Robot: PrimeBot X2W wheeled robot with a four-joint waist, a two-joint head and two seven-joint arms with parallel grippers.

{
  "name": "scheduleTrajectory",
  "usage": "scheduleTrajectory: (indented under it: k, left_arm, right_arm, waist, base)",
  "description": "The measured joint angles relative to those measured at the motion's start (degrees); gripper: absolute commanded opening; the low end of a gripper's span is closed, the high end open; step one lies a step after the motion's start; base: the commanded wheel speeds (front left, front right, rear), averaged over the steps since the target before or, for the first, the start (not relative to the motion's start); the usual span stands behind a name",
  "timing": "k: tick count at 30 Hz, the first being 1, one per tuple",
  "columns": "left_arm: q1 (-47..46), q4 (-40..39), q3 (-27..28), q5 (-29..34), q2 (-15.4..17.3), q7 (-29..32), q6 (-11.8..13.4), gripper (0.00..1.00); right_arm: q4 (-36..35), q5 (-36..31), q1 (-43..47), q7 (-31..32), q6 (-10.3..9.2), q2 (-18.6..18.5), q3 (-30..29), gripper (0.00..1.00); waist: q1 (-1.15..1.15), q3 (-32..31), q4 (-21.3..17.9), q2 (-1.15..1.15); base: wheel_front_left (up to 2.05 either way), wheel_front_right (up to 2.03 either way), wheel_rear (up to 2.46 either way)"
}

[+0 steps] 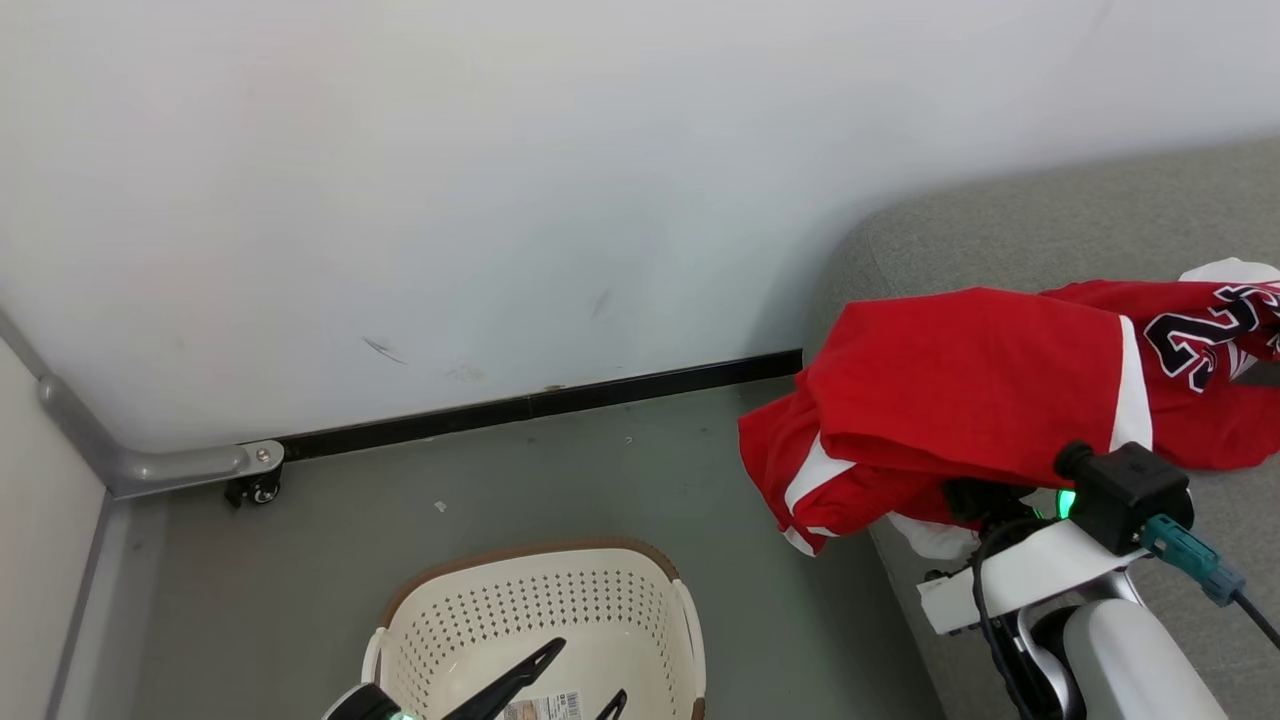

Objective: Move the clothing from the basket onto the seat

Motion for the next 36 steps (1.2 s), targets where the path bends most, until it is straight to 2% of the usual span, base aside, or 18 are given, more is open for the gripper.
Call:
scheduleTrajectory:
  k: [15,36]
  left_arm:
    - [1.3,-2.01,-0.41,0.4,-0.71,0.0,0.0,1.0]
    - [-0.34,-3.91,-7.26,-0.64,-0.86,0.0,0.0,1.0]
  right_arm:
    - [-0.51,-0.37,0.14,0.0,0.0,0.03,-2.09,0.0]
    - [-4.35,-2.55,5.87,0.0,0.0,0.45,-11.93,0.0]
  waist:
    - [0.0,0.17,-0.58,0.0]
    - [0.0,0.5,-5.43,0.0]
  base:
    - [0.0,0.0,0.0]
    - [0.0,0.0,0.0]
